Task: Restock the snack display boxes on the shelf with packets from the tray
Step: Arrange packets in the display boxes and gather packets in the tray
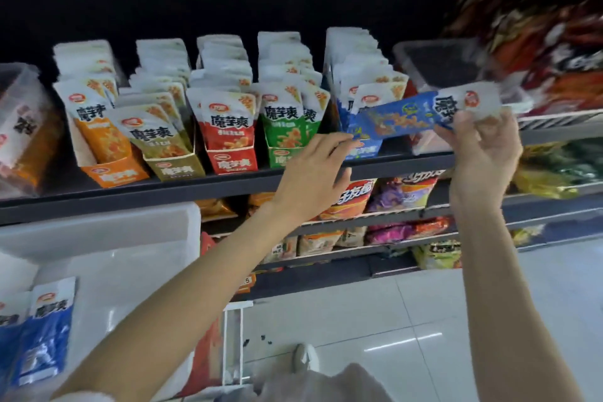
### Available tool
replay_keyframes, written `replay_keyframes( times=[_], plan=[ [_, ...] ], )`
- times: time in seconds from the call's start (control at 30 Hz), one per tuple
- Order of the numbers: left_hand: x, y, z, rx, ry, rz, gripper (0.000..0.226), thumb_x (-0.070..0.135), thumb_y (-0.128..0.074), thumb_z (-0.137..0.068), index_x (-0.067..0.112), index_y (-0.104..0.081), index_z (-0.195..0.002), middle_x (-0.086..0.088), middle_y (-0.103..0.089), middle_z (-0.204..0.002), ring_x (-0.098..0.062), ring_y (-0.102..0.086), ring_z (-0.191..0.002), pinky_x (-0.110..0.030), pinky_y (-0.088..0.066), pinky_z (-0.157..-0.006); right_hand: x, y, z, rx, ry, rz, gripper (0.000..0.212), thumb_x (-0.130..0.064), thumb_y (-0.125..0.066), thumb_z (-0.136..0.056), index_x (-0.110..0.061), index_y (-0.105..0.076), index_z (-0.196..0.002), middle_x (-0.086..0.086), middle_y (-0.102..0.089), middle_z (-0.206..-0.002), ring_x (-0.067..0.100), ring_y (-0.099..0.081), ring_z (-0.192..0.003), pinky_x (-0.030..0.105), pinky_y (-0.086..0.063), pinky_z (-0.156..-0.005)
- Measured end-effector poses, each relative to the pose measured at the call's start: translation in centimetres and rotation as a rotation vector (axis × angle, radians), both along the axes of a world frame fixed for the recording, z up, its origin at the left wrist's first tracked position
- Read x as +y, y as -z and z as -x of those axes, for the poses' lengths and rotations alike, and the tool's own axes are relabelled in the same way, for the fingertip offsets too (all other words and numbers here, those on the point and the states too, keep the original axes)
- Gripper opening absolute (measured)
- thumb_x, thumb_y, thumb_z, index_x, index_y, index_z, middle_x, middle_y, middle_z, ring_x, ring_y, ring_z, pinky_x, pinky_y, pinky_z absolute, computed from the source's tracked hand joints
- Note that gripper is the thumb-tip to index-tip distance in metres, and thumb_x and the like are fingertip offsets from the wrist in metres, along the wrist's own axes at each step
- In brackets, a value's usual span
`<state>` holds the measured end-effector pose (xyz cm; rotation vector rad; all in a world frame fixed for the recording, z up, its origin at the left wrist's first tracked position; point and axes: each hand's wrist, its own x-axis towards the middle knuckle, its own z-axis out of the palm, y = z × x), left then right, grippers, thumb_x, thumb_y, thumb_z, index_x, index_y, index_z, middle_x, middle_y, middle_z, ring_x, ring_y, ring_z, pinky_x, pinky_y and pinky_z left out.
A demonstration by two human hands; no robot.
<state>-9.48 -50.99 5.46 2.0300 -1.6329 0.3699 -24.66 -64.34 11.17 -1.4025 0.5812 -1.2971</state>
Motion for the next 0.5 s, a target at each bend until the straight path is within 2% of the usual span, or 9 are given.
replay_keyframes(
  times=[0.1,0.17,0.27,0.3,0.37,0.43,0.5],
  plan=[
    [-2.4,0.5,0.3,-0.061,-0.06,-0.09,0.047,0.026,-0.049,-0.088,0.008,-0.052,-0.131,-0.006,-0.056,-0.126,-0.025,-0.054,-0.109,-0.035,-0.055,-0.067,-2.5,0.6,-1.3,0.067,-0.074,0.035,0.014,-0.003,-0.059,-0.092,-0.014,-0.052,-0.087,-0.014,-0.065,-0.084,0.01,-0.064,-0.089,0.032,-0.056,-0.08],
    [-3.0,0.7,0.4,-0.073,-0.093,-0.105,0.049,0.022,-0.059,-0.085,0.007,-0.052,-0.13,-0.007,-0.057,-0.126,-0.026,-0.056,-0.106,-0.033,-0.054,-0.064,-3.6,0.8,-1.8,0.168,-0.094,0.127,0.017,-0.004,-0.059,-0.092,-0.02,-0.054,-0.089,-0.011,-0.065,-0.09,0.011,-0.065,-0.093,0.038,-0.057,-0.083],
    [-3.1,0.9,0.3,-0.075,-0.124,-0.119,0.051,0.021,-0.063,-0.082,0.006,-0.053,-0.13,-0.008,-0.059,-0.121,-0.027,-0.057,-0.102,-0.032,-0.053,-0.064,-4.9,0.8,-2.4,0.34,-0.109,0.29,0.017,-0.009,-0.059,-0.091,-0.025,-0.053,-0.089,-0.005,-0.062,-0.09,0.016,-0.064,-0.091,0.049,-0.054,-0.083],
    [-3.1,1.0,0.3,-0.082,-0.126,-0.128,0.051,0.02,-0.063,-0.082,0.006,-0.053,-0.13,-0.008,-0.059,-0.119,-0.026,-0.057,-0.101,-0.033,-0.053,-0.065,-5.1,0.7,-2.6,0.389,-0.129,0.34,0.013,-0.01,-0.059,-0.092,-0.022,-0.054,-0.09,-0.006,-0.061,-0.088,0.012,-0.064,-0.089,0.046,-0.055,-0.082],
    [-3.0,1.0,0.2,-0.095,-0.129,-0.142,0.051,0.019,-0.063,-0.082,0.006,-0.052,-0.13,-0.008,-0.06,-0.118,-0.026,-0.057,-0.1,-0.033,-0.052,-0.067,-5.4,0.3,-3.1,0.48,-0.162,0.474,0.005,-0.013,-0.059,-0.093,-0.011,-0.057,-0.096,-0.005,-0.064,-0.09,0.007,-0.064,-0.086,0.032,-0.056,-0.08],
    [-2.9,0.9,0.2,-0.083,-0.141,-0.141,0.051,0.018,-0.063,-0.082,0.006,-0.051,-0.131,-0.008,-0.06,-0.117,-0.025,-0.057,-0.101,-0.032,-0.053,-0.068,-5.5,-0.6,-3.9,0.557,-0.182,0.621,0.013,-0.015,-0.06,-0.093,-0.005,-0.06,-0.1,0.0,-0.067,-0.091,0.01,-0.064,-0.082,0.019,-0.051,-0.075],
    [-3.0,0.8,0.2,-0.063,-0.15,-0.145,0.052,0.018,-0.062,-0.083,0.006,-0.05,-0.131,-0.008,-0.06,-0.117,-0.024,-0.056,-0.101,-0.032,-0.053,-0.071,-5.7,-1.2,-4.9,0.628,-0.193,0.712,0.016,-0.017,-0.06,-0.093,-0.005,-0.06,-0.103,0.005,-0.067,-0.085,0.017,-0.065,-0.076,0.02,-0.05,-0.07]
  ],
)
